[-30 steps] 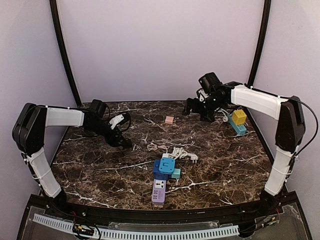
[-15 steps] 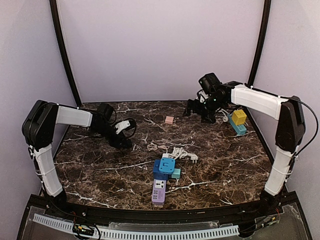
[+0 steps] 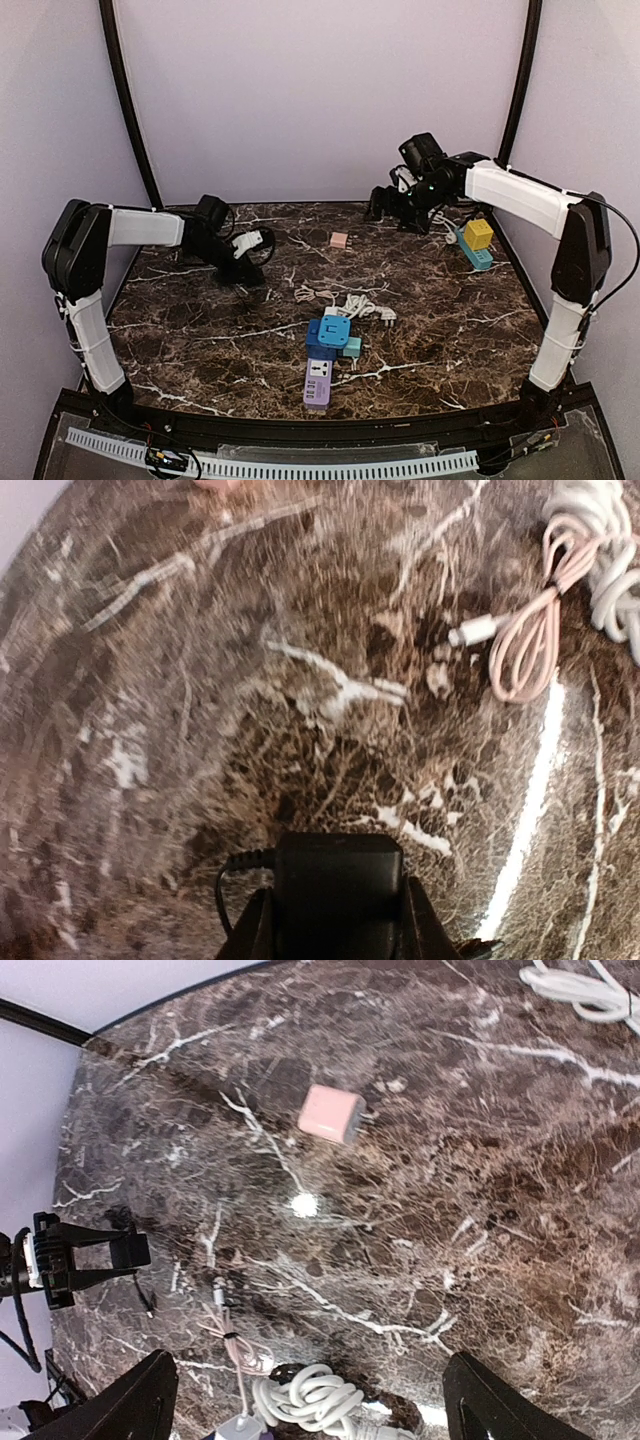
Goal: Insert the plug
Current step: Pick up the plug from the center of the board, then adjust the plug.
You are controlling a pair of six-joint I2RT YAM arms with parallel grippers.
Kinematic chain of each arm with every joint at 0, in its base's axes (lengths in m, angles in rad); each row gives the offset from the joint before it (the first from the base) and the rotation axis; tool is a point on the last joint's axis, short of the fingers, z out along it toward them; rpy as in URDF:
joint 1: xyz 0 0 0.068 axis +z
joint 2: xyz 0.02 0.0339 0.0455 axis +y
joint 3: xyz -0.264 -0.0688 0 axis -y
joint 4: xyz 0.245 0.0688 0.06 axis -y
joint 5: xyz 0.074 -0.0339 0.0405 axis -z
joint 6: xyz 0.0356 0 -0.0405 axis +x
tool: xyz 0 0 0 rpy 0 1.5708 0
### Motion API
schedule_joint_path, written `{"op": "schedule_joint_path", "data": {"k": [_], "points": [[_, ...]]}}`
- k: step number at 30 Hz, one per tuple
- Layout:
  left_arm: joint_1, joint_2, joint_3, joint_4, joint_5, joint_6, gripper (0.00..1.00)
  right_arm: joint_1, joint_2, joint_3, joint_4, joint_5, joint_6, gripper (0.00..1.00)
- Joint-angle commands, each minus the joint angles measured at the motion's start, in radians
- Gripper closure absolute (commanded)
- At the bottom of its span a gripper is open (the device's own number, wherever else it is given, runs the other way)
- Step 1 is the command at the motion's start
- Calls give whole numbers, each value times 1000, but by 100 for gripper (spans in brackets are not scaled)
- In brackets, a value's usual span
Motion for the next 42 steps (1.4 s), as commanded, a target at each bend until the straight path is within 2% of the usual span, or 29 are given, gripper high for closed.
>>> {"op": "schedule_joint_path", "data": {"k": [1, 2, 3, 4, 5, 7, 10, 13, 14, 18, 21, 24, 29, 31, 34, 36, 38, 42], "points": [[-2, -262, -48, 284, 140, -12, 99, 6, -79, 101, 14, -67, -9, 11], [-5, -298, -123, 372, 162, -21, 99, 16, -94, 113, 25, -79, -9, 13], [-8, -363, -161, 556, 202, -23, 100, 31, -105, 122, 40, -86, -10, 14], [-22, -391, -227, 641, 209, -22, 100, 50, -116, 129, 55, -90, -12, 16], [-32, -432, -277, 776, 203, -22, 99, 71, -128, 134, 72, -94, -17, 17], [-74, -478, -331, 925, 159, -31, 99, 118, -140, 142, 100, -84, -22, 19], [-125, -529, -352, 1007, 37, -59, 99, 189, -133, 193, 110, -93, -7, 20], [-152, -573, -341, 992, 48, -122, 99, 245, -108, 245, 142, -148, -27, 21], [-158, -578, -355, 1048, 61, -118, 100, 267, -102, 253, 154, -151, -52, 21], [-202, -550, -432, 1234, 11, -68, 99, 362, -82, 258, 180, -38, -120, 21], [-232, -547, -426, 1253, -25, -71, 100, 386, -64, 279, 190, 25, -115, 20], [-253, -554, -462, 1291, -45, -80, 99, 393, -39, 275, 243, 23, -170, 19], [-300, -583, -514, 1312, -51, -95, 99, 403, 31, 320, 206, -13, -200, 26], [-305, -592, -529, 1315, -41, -102, 99, 406, 35, 322, 197, -21, -207, 35], [-310, -600, -545, 1318, -34, -107, 99, 407, 31, 318, 200, -35, -229, 65], [-312, -602, -539, 1312, -44, -118, 99, 408, 26, 310, 196, -47, -241, 72], [-313, -603, -529, 1300, -55, -120, 99, 409, 12, 292, 189, -58, -252, 72], [-313, -604, -524, 1276, -65, -114, 99, 409, -16, 250, 185, -65, -263, 63]]}}
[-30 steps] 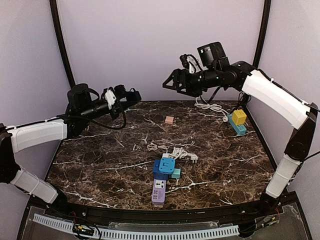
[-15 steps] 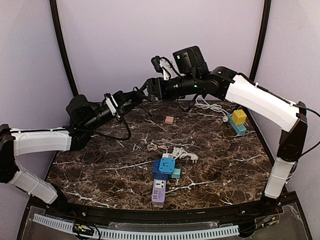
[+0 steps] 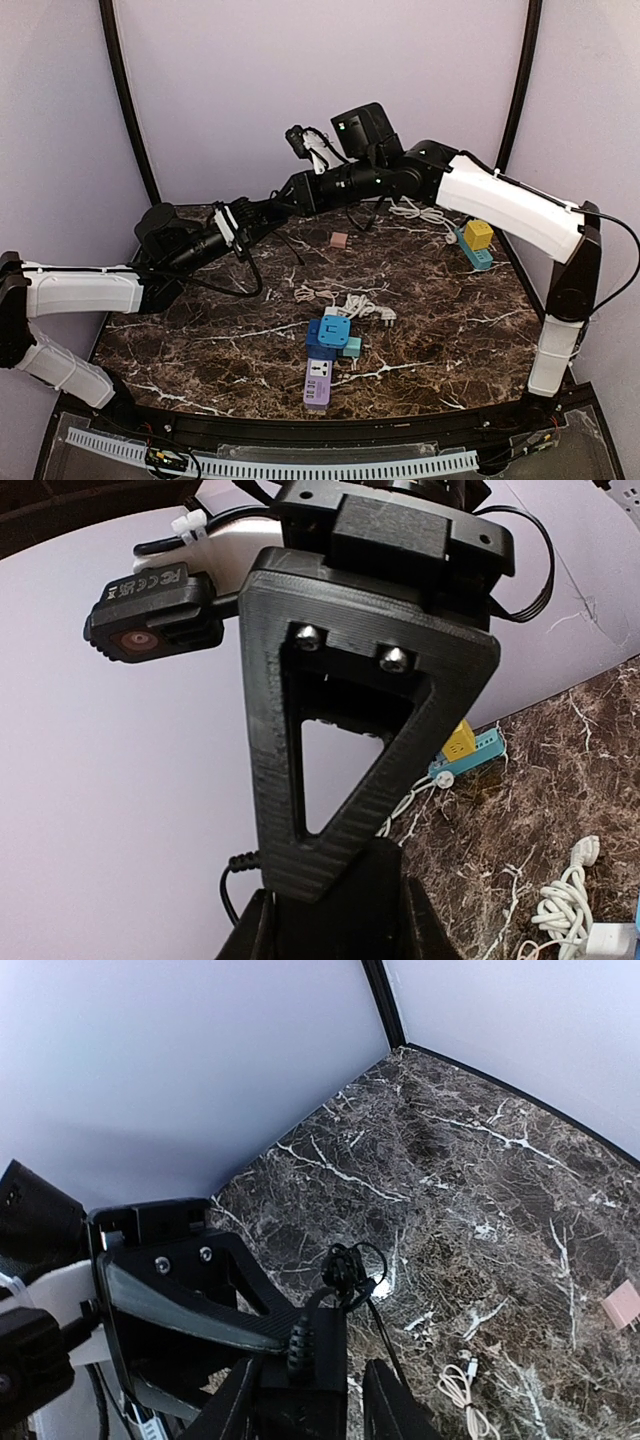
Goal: Insert the plug
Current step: Adjust the plug.
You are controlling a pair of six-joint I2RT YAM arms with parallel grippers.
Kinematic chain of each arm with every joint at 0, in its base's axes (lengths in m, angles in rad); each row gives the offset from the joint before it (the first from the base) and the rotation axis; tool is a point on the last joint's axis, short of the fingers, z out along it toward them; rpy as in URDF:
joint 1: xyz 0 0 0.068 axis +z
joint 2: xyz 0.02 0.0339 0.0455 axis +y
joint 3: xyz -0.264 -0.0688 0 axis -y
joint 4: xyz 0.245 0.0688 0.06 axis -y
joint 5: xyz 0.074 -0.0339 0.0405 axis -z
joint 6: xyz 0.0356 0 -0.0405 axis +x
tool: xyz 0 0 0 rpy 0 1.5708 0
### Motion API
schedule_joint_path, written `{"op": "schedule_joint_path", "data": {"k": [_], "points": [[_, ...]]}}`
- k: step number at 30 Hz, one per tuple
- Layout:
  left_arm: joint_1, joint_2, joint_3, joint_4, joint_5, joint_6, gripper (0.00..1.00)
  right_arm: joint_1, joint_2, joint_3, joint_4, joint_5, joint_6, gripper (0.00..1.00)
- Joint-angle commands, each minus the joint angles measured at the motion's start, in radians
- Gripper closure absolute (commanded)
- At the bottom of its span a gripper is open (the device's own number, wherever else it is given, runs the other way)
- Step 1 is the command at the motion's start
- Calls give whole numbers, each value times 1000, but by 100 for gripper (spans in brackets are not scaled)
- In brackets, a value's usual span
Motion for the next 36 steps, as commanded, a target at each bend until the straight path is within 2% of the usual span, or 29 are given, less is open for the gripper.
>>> {"op": "schedule_joint_path", "data": {"k": [1, 5, 7, 9, 15, 17, 18, 19, 20, 22, 25, 28, 29, 31, 36], "points": [[-6, -45, 15, 19, -13, -13, 99, -1, -46, -37, -12, -10, -25, 62], [-7, -45, 18, 9, -9, -14, 99, -1, -29, -26, -36, -8, -21, 63], [-8, -47, 19, 8, -9, -12, 99, -1, -21, -15, -39, -22, -26, 77], [-8, -49, 18, 7, -8, -10, 99, -1, -13, -2, -42, -33, -37, 98], [-8, -56, 30, -22, -21, -48, 99, 0, -7, 56, -98, -68, -160, 100], [-7, -67, 43, -66, -20, -82, 77, -2, -30, 53, -99, -69, -230, 100], [-7, -82, 49, -105, -17, -115, 53, -5, -41, 51, -101, -67, -280, 100], [-7, -91, 58, -132, -13, -132, 43, -9, -53, 49, -106, -66, -316, 100], [-7, -114, 64, -190, 5, -167, 29, -13, -66, 47, -113, -66, -341, 100], [-4, -149, 87, -309, 26, -236, 19, -24, -90, 42, -140, -69, -438, 100], [27, -196, 137, -474, 96, -364, 18, -27, -123, 20, -177, -75, -606, 100], [76, -211, 197, -614, 311, -484, 22, -24, -145, 11, -193, -144, -783, 100], [98, -206, 211, -637, 411, -490, 24, -21, -151, 11, -192, -182, -841, 100], [112, -181, 262, -707, 503, -449, 26, -13, -157, 17, -193, -224, -941, 100], [114, -114, 344, -784, 562, -352, 25, 9, -134, 58, -202, -238, -1081, 100]]}}
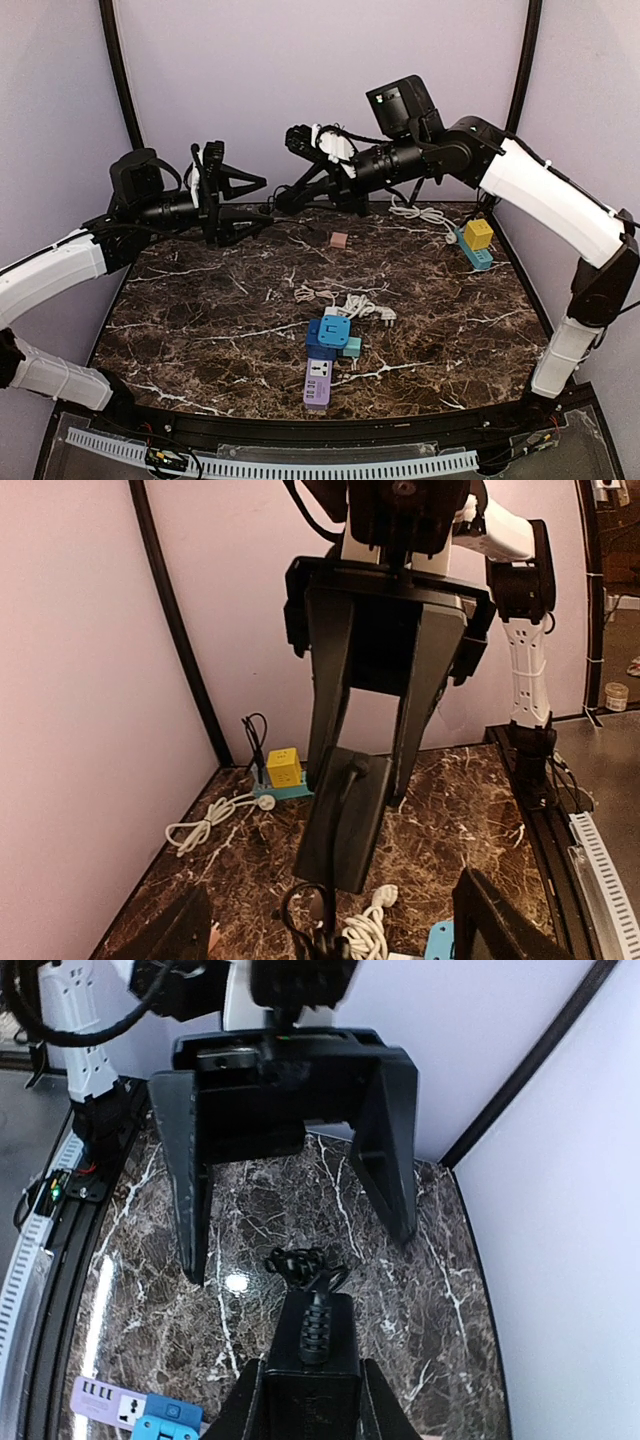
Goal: Insert the plug
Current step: Adjust the plug.
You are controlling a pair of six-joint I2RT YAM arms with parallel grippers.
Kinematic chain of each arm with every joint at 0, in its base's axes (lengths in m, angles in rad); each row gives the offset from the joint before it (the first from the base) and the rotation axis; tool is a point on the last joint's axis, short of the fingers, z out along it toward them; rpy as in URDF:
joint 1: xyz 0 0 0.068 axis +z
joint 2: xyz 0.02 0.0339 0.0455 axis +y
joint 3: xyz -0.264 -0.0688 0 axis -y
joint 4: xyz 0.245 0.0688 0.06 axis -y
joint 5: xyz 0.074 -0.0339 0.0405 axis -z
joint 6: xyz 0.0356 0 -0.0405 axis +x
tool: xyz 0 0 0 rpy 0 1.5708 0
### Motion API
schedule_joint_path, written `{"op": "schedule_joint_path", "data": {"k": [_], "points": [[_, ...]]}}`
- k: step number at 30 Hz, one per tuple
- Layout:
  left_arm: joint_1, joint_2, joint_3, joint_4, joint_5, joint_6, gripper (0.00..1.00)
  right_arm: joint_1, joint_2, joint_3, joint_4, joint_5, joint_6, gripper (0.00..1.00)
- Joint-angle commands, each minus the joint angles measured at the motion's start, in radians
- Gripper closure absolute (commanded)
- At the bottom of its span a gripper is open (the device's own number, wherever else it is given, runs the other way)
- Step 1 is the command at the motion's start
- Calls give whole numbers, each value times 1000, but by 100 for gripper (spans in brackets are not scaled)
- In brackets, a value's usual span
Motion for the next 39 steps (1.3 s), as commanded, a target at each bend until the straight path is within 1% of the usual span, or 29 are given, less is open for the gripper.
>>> {"op": "schedule_joint_path", "data": {"k": [1, 3, 5, 6, 9, 10, 12, 14, 15, 18, 19, 20, 21, 22, 23, 26, 27, 28, 29, 30, 31, 32, 33, 34, 35, 36, 37, 38, 39], "points": [[1, 50, 50, -133, 144, 36, 25, 29, 8, 39, -11, -52, -213, 100], [0, 60, 63, -120, 155, 37, 28, 50, 8, 38, -6, -34, -237, 100], [-3, 67, 69, -113, 163, 34, 34, 67, 14, 44, 4, -9, -247, 100], [-6, 68, 69, -110, 166, 34, 39, 72, 21, 50, 9, -3, -248, 100], [-12, 69, 53, -80, 167, 33, 49, 86, 48, 81, 18, 3, -243, 100], [-14, 67, 47, -69, 164, 33, 55, 89, 55, 90, 16, 3, -242, 100], [-17, 57, 32, -36, 155, 38, 61, 93, 69, 103, 17, 4, -240, 100], [-21, 46, 17, -12, 147, 56, 65, 94, 75, 107, 16, 9, -235, 100], [-22, 37, 6, 4, 138, 63, 65, 94, 75, 107, 16, 14, -233, 100], [-26, 21, -8, 7, 136, 92, 61, 95, 73, 103, 16, 36, -221, 100], [-26, 19, -11, 4, 136, 99, 64, 94, 71, 99, 15, 42, -220, 100], [-26, 15, -12, 1, 135, 113, 74, 94, 69, 97, 16, 46, -219, 100], [-27, 14, -14, -5, 134, 122, 81, 95, 67, 98, 19, 47, -213, 100], [-27, 13, -14, -9, 132, 138, 92, 96, 65, 98, 23, 47, -207, 100], [-27, 12, -14, -18, 132, 146, 97, 95, 63, 97, 30, 47, -197, 100], [-28, 7, -17, -22, 117, 186, 99, 97, 59, 85, 58, 64, -146, 100], [-31, 4, -24, -13, 106, 195, 99, 96, 54, 78, 77, 90, -103, 92], [-33, -4, -32, -3, 72, 218, 99, 97, 49, 71, 100, 118, -45, 73], [-37, -9, -52, 26, 52, 235, 99, 96, 39, 63, 123, 155, 27, 58], [-39, -20, -77, 69, -3, 271, 100, 96, 28, 55, 143, 174, 97, 45], [-44, -30, -111, 136, -69, 321, 99, 97, 9, 37, 181, 187, 198, 20], [-48, -34, -131, 176, -107, 347, 99, 97, -3, 24, 201, 191, 257, 7], [-56, -36, -148, 226, -149, 372, 99, 97, -20, 2, 234, 199, 346, 2], [-60, -34, -180, 332, -229, 414, 99, 96, -36, -19, 265, 210, 445, 2], [-67, -27, -193, 384, -314, 432, 99, 97, -51, -44, 299, 229, 544, 1], [-71, -20, -212, 484, -358, 472, 99, 96, -64, -70, 332, 255, 671, 1], [-85, -3, -220, 527, -432, 533, 100, 97, -76, -99, 362, 293, 795, 1], [-93, 7, -235, 610, -467, 571, 100, 97, -81, -122, 380, 331, 916, 1], [-110, 29, -243, 652, -513, 658, 100, 96, -83, -137, 388, 365, 1029, 3]]}}
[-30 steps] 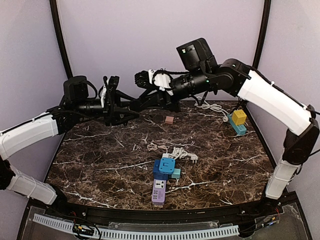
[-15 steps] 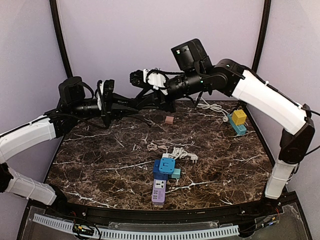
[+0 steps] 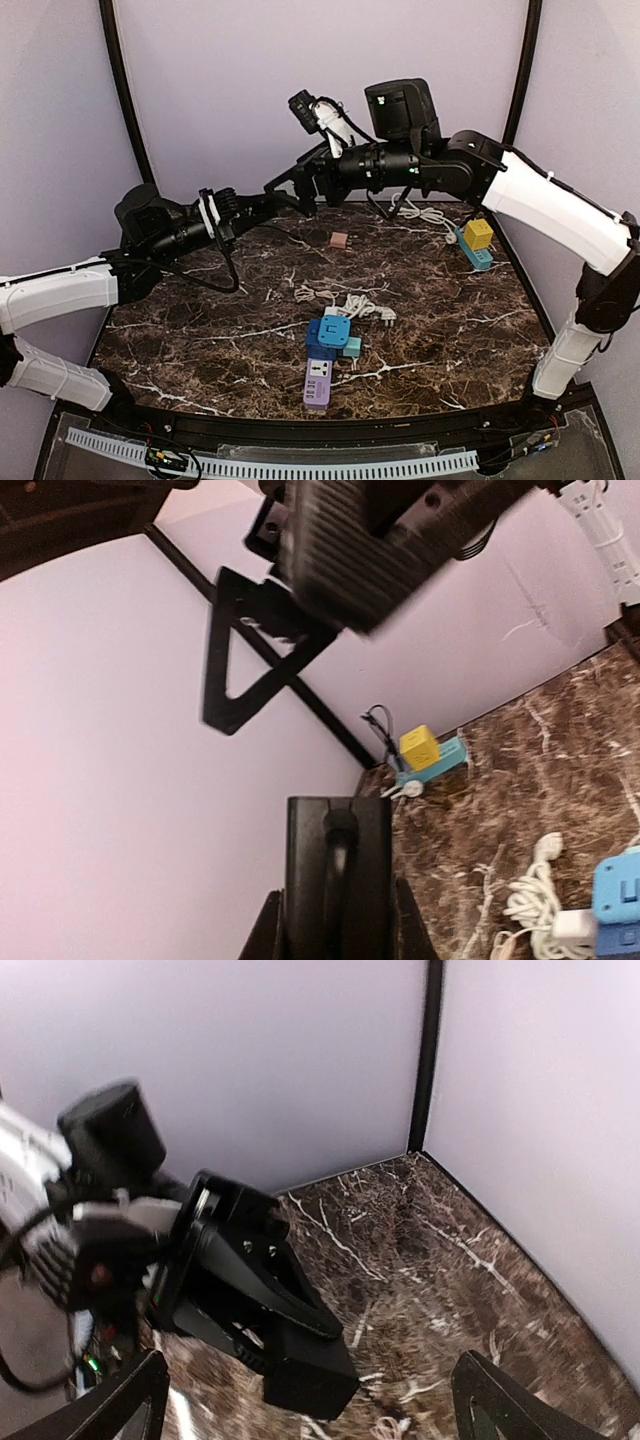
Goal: Insert the plug
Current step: Adjust the plug.
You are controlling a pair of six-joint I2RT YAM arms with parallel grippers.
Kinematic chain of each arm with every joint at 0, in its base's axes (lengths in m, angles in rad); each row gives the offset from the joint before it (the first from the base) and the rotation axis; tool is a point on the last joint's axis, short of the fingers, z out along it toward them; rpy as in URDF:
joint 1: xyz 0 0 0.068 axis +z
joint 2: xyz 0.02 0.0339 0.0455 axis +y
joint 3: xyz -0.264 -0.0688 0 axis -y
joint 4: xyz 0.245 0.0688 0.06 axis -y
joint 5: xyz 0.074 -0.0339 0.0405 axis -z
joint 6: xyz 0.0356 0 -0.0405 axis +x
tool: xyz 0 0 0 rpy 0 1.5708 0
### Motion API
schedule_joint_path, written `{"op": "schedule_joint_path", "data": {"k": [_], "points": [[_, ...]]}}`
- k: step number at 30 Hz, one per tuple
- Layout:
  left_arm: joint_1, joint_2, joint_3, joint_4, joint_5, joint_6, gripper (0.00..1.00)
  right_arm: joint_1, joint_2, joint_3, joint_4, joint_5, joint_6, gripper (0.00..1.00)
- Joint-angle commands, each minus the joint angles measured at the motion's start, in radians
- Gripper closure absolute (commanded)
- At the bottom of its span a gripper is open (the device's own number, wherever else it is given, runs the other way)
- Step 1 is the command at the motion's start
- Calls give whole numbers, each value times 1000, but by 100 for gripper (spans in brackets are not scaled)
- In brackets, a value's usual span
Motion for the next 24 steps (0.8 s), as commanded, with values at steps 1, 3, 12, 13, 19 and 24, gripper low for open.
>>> {"op": "schedule_joint_path", "data": {"k": [1, 3, 12, 13, 19, 24], "points": [[-41, 41, -54, 413, -284, 288, 99, 6, -58, -72, 161, 198, 648, 6], [-62, 75, -74, 506, -306, 424, 99, 6, -54, -93, 153, 287, 848, 11], [-82, 175, -34, 591, -360, 677, 99, 5, 17, -74, 166, 311, 1057, 23], [-86, 179, -32, 590, -361, 683, 99, 6, 24, -69, 180, 290, 1049, 28], [-96, 210, -23, 582, -381, 688, 99, 6, 43, -78, 184, 224, 1091, 39], [-105, 216, -24, 584, -378, 684, 99, 4, 64, -70, 191, 206, 1092, 57]]}}
